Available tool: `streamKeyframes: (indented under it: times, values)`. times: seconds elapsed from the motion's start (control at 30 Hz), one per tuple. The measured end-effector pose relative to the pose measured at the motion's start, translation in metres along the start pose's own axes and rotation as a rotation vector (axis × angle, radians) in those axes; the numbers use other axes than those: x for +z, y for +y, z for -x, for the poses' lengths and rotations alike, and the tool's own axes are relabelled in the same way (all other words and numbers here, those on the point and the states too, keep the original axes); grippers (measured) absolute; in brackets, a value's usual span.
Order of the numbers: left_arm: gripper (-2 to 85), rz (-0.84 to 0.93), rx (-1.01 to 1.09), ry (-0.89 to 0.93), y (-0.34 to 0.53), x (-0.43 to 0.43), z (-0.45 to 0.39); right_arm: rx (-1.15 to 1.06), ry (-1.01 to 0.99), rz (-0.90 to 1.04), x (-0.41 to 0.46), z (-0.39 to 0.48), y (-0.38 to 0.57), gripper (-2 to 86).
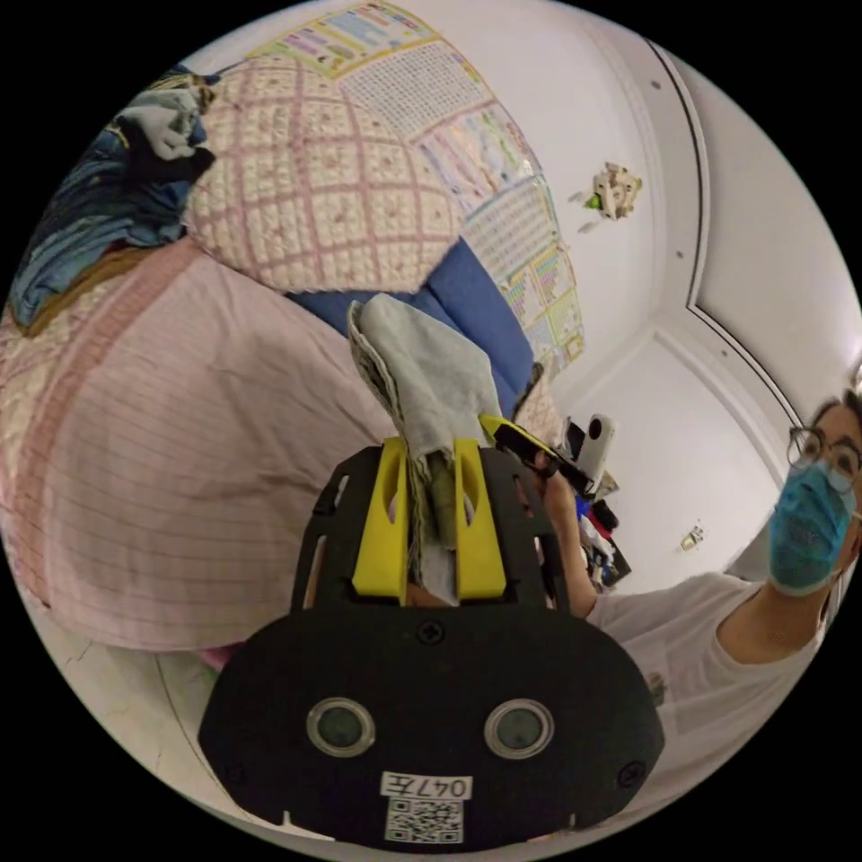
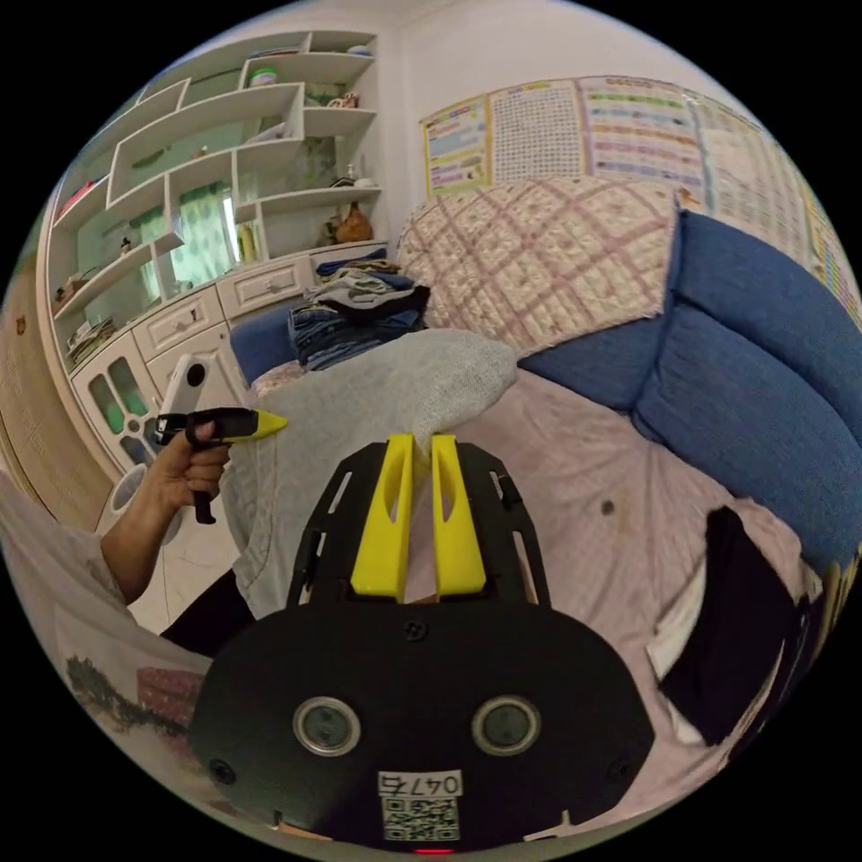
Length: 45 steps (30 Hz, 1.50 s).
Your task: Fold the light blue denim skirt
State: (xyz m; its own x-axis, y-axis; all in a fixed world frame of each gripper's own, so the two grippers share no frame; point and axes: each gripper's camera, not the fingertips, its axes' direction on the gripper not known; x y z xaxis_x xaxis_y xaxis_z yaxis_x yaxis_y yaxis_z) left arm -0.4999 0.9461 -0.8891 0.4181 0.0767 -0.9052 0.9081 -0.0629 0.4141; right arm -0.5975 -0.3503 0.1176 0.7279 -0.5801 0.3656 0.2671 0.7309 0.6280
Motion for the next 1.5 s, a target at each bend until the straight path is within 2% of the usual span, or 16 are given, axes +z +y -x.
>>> streamKeyframes:
  times: [0.13,0.23,0.33,0.4,0.57,0.8,0.9,1.0,1.1,1.2,1.27,1.43,1.5]
  values:
    - [8.1,-0.019,-0.122,-0.115,-0.030,-0.004,0.055,-0.007,-0.018,0.056,0.097,0.008,-0.105,1.2]
    - [10.9,-0.009,-0.241,-0.201,-0.024,-0.006,0.086,0.127,0.038,0.151,0.153,0.005,-0.137,3.5]
    - [12.7,-0.115,-0.241,-0.142,0.000,-0.036,0.082,0.061,-0.001,0.028,0.132,0.042,-0.145,9.6]
    - [12.3,-0.168,-0.265,-0.139,0.016,-0.054,0.076,-0.031,0.041,-0.018,0.120,0.078,-0.151,12.0]
    - [11.8,-0.245,-0.239,-0.183,0.056,-0.072,0.016,-0.348,0.012,0.131,0.156,0.177,-0.203,12.2]
    - [11.2,-0.131,-0.041,-0.369,0.072,-0.027,-0.084,-0.452,0.028,0.300,0.231,0.215,-0.262,11.5]
    - [10.3,-0.093,0.009,-0.469,0.067,-0.004,-0.105,-0.457,0.041,0.325,0.237,0.204,-0.281,7.3]
    - [10.0,-0.038,0.025,-0.526,0.059,0.012,-0.116,-0.336,-0.013,0.274,0.210,0.155,-0.297,2.5]
    - [9.3,-0.038,0.019,-0.538,0.059,0.011,-0.124,-0.104,-0.097,0.131,0.144,0.075,-0.294,1.4]
    - [8.9,-0.036,0.010,-0.534,0.059,0.003,-0.128,0.183,-0.148,-0.052,0.058,-0.020,-0.245,1.2]
    - [8.9,-0.029,0.012,-0.523,0.058,-0.004,-0.133,0.395,-0.177,-0.159,0.002,-0.088,-0.171,1.3]
    - [9.3,-0.012,-0.052,-0.464,0.059,-0.025,-0.128,0.829,-0.232,-0.092,-0.023,-0.183,-0.003,4.3]
    - [9.5,0.000,-0.111,-0.439,0.059,-0.033,-0.122,0.924,-0.246,-0.150,-0.040,-0.196,0.046,6.8]
